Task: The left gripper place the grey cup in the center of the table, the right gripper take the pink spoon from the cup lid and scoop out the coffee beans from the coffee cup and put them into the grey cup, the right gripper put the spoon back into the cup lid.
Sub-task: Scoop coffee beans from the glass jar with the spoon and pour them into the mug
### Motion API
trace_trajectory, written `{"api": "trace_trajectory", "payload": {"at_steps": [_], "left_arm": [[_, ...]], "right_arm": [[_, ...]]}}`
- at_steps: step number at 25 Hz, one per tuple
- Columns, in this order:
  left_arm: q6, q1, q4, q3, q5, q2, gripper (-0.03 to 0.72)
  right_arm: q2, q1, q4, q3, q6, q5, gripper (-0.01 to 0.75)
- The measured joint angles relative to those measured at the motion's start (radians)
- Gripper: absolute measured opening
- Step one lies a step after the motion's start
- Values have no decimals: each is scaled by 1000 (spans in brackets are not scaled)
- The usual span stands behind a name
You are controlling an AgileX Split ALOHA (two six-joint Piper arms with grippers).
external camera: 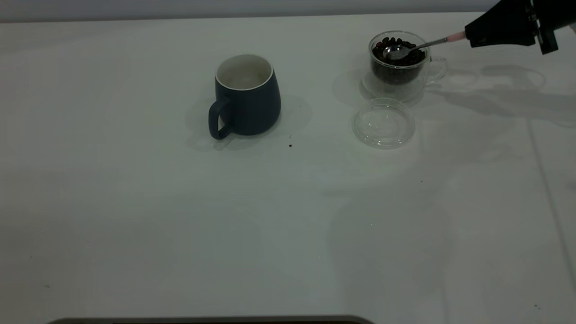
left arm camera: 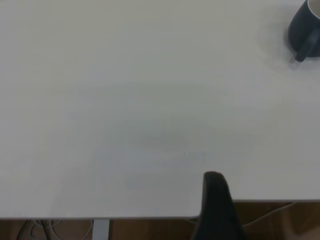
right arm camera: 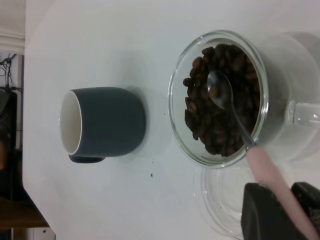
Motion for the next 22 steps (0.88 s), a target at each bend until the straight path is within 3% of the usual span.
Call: {"api": "trace_trajectory", "payload": {"at_steps": [22], "left_arm": [[0,0,0,0,0,0,565]], "right_arm": [[70,0,51,-7,118,57,102]]}}
